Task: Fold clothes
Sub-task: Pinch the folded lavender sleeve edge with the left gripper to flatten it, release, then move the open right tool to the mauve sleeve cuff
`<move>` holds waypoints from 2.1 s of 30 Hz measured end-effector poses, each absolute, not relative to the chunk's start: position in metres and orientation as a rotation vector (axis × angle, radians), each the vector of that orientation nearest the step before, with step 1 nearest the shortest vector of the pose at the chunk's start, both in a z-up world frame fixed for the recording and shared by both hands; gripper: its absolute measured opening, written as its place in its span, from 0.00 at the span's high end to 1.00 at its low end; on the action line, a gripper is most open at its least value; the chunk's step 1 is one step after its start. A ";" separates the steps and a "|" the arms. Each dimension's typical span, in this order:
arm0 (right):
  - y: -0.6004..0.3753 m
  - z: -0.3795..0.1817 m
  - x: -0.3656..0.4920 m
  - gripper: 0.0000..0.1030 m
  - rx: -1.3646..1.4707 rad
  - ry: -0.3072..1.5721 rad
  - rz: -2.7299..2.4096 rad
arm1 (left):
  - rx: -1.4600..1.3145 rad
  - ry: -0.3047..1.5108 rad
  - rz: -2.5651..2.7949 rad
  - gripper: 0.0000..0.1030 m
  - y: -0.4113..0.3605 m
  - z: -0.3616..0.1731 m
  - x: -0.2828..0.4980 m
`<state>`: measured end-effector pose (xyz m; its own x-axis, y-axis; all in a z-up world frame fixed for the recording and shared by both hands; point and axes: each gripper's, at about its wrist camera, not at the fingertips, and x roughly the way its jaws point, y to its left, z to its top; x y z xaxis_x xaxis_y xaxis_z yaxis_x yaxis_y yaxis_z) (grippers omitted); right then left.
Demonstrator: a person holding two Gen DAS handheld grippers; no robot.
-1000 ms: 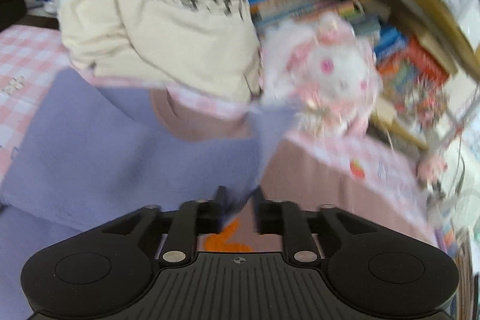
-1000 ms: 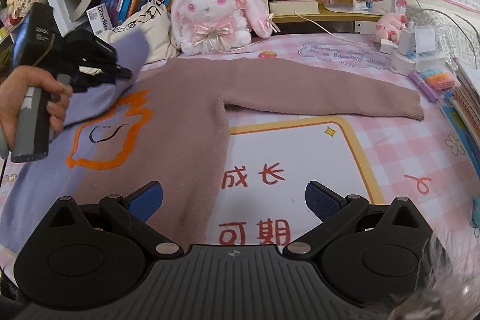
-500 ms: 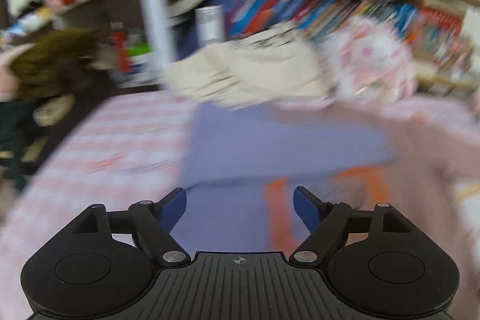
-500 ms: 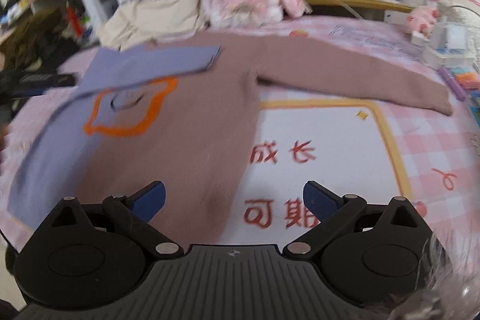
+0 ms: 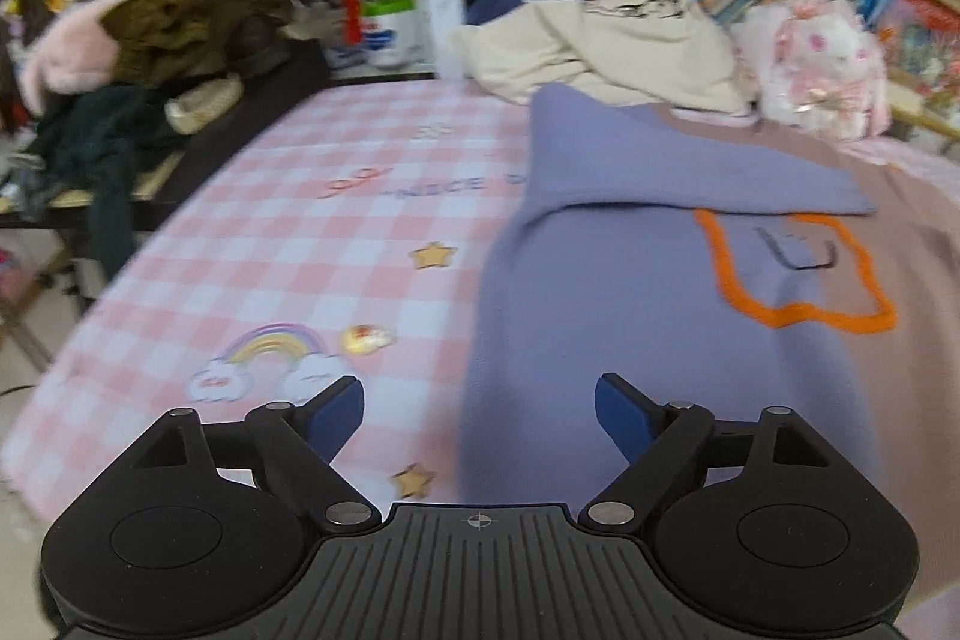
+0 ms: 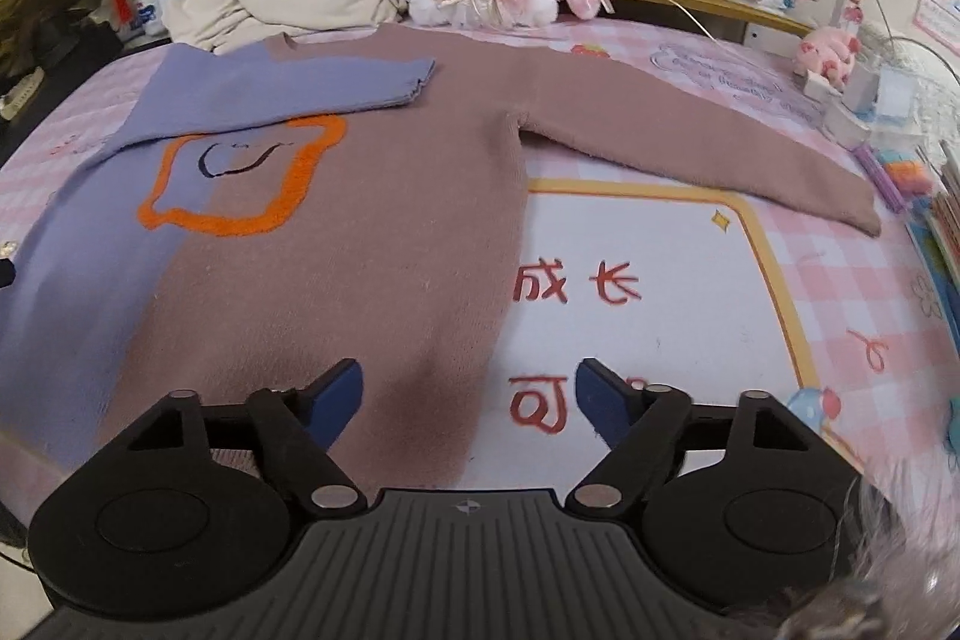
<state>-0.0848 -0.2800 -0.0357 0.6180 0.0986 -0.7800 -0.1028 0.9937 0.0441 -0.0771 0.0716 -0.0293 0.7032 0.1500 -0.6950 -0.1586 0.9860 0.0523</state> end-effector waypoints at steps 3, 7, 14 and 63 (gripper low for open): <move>-0.276 -0.038 -0.088 0.44 0.032 0.922 0.078 | -0.107 0.809 0.111 0.48 0.083 -0.036 -0.070; -0.274 -0.040 -0.093 0.67 0.118 0.952 0.032 | -0.217 0.865 0.082 0.73 0.104 -0.043 -0.060; -0.266 -0.040 -0.099 0.76 0.177 0.951 -0.060 | -0.249 0.895 -0.022 0.95 0.125 -0.045 -0.050; -0.257 -0.010 -0.122 0.29 0.170 0.779 -0.224 | 0.128 0.751 -0.288 0.08 0.016 -0.015 -0.046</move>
